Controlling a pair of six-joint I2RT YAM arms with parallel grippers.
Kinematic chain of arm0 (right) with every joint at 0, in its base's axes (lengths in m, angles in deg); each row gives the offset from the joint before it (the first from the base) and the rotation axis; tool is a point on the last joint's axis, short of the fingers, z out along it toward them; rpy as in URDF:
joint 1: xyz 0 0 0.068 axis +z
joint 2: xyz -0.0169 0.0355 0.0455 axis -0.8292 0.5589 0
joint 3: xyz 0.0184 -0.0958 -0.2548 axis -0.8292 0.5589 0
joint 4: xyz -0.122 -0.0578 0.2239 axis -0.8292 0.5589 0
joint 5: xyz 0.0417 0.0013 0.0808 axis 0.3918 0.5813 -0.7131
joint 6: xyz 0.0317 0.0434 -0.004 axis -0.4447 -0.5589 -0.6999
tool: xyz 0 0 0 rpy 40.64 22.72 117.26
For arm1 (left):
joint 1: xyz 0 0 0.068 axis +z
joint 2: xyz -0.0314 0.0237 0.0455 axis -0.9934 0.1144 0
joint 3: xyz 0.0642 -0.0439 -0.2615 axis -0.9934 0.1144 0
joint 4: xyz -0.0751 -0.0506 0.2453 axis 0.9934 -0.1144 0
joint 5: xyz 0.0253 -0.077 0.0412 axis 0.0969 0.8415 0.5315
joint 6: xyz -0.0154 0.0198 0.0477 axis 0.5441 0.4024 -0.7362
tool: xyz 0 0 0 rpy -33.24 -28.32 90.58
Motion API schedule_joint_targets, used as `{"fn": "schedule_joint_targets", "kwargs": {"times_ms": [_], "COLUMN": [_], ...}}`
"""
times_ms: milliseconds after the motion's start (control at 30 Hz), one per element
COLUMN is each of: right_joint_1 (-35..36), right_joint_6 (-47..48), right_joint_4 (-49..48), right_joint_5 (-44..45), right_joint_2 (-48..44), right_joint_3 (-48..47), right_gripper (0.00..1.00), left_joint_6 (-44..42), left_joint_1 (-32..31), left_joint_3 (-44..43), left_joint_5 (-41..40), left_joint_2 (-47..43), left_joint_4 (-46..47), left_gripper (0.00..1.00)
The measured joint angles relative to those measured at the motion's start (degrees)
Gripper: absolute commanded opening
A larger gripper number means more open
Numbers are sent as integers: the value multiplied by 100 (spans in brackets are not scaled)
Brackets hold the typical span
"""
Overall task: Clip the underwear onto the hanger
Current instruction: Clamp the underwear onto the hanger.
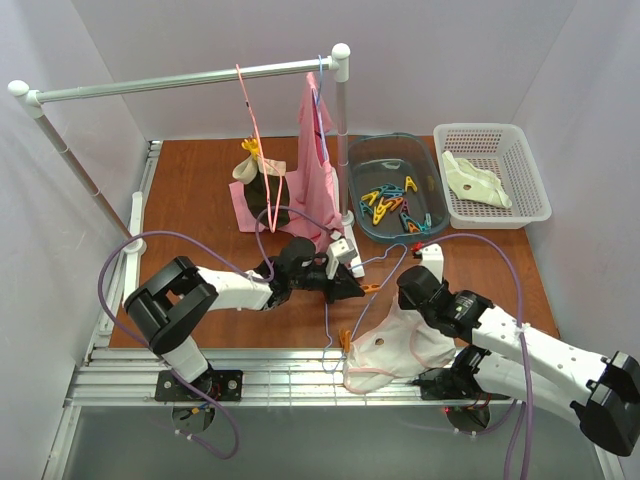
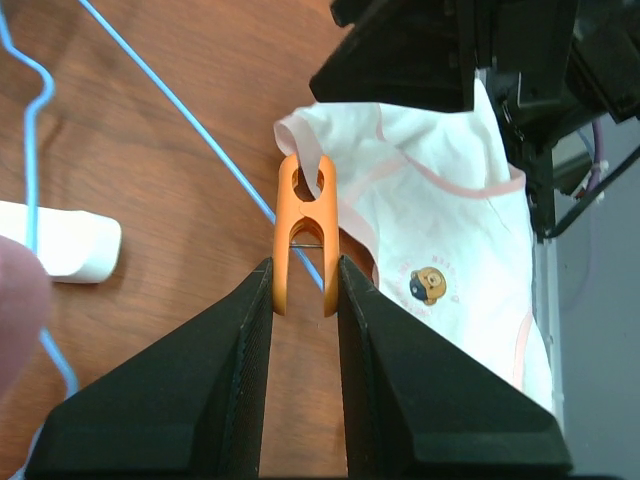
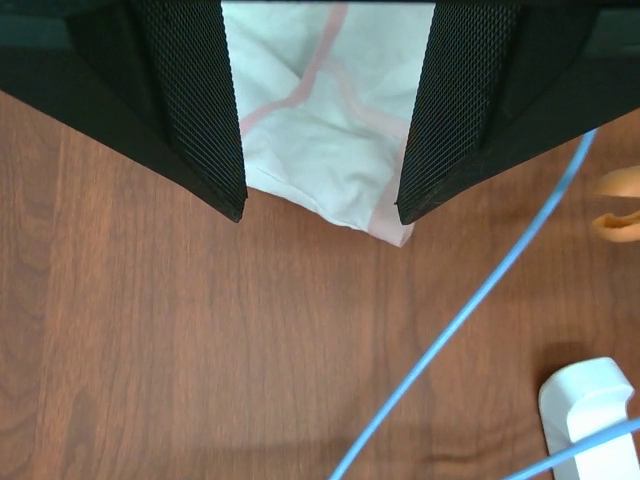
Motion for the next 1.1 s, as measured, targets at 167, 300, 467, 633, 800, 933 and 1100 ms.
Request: {"fn": "schedule_joint_targets", "kwargs": {"times_ms": [167,300,467,633,800,933,1100], "right_joint_1": [-282,-350,-404,-444,-448,-448,-448], "right_joint_6": [339,444,442,380,339,439,660], "right_joint_4": [-407,-758,-975,-1060,-1104,-1106,-1178], "right_joint_5": [-487,-793,-1025,-1158,-1241,-1263,-1366], "right_joint_2": [-57,291,588,780,925,780,363], "right_joint_3": [249,348,568,610,610,610,605], "right_gripper": [56,57,57,23,7,4,3], "left_joint_6": [-138,-208,-267,-304,-326,-341,-337], "left_joint_1": [42,83,184,238,348,527,758], "left_joint_3": [-205,-369,-546,-699,-826,-872,-1060], "left_joint_5": [328,481,564,651,793,986,1340], "left_joint_2": [177,216,297,476,621,667,914], "left_joint_4": [-400,-586,-765,-876,-1045,-1104,-1139], "left_gripper": [20,21,21,22,23,22,18]}}
